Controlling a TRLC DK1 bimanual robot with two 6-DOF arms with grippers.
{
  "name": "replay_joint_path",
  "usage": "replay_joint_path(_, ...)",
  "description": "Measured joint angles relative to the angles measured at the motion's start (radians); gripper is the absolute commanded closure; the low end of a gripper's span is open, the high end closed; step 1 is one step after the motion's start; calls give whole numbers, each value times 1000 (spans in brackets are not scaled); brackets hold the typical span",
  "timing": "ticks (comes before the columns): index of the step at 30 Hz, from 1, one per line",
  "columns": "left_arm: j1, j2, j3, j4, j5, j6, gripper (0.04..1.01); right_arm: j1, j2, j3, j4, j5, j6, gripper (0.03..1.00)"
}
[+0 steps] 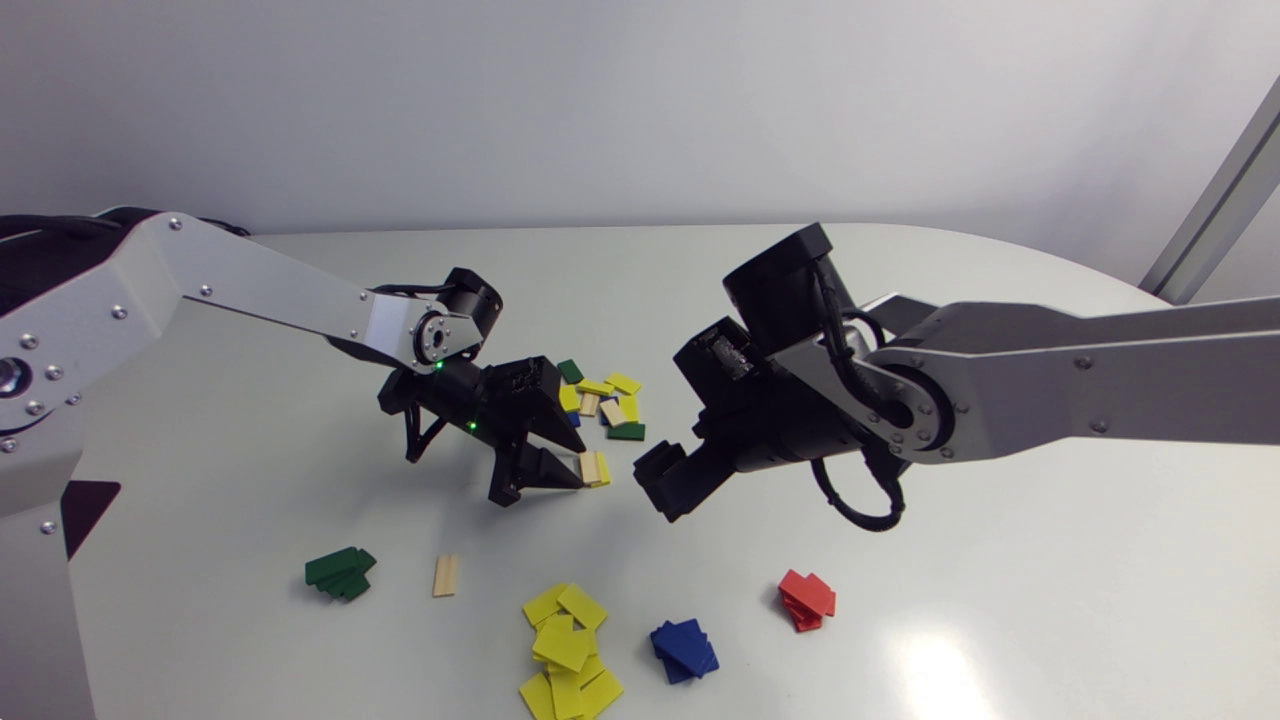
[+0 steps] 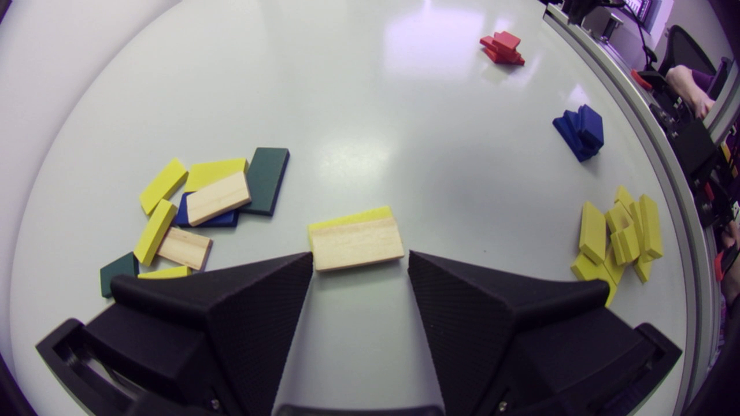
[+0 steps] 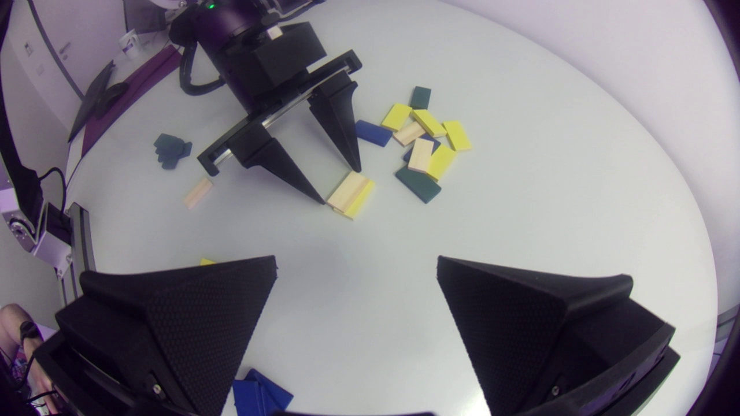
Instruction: Take domino bricks one by one from the mixed stack on the table and place each onto the existing stack of the same color.
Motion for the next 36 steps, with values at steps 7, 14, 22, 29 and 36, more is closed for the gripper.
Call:
replay_joint_path(7,-5,0,0,0,0,0,438,0,0,0,0,0,0,62)
replay_joint_path(14,-16,0,0,0,0,0,436,0,0,0,0,0,0,62)
replay_joint_path(22,-21,2,0,1,0,0,441,0,0,0,0,0,0,62)
replay_joint_path(29,-21,5,-4,17,0,0,697,0,0,0,0,0,0,62)
replay_joint_path(36,-21,5,-4,19,0,-1,697,0,0,0,0,0,0,62)
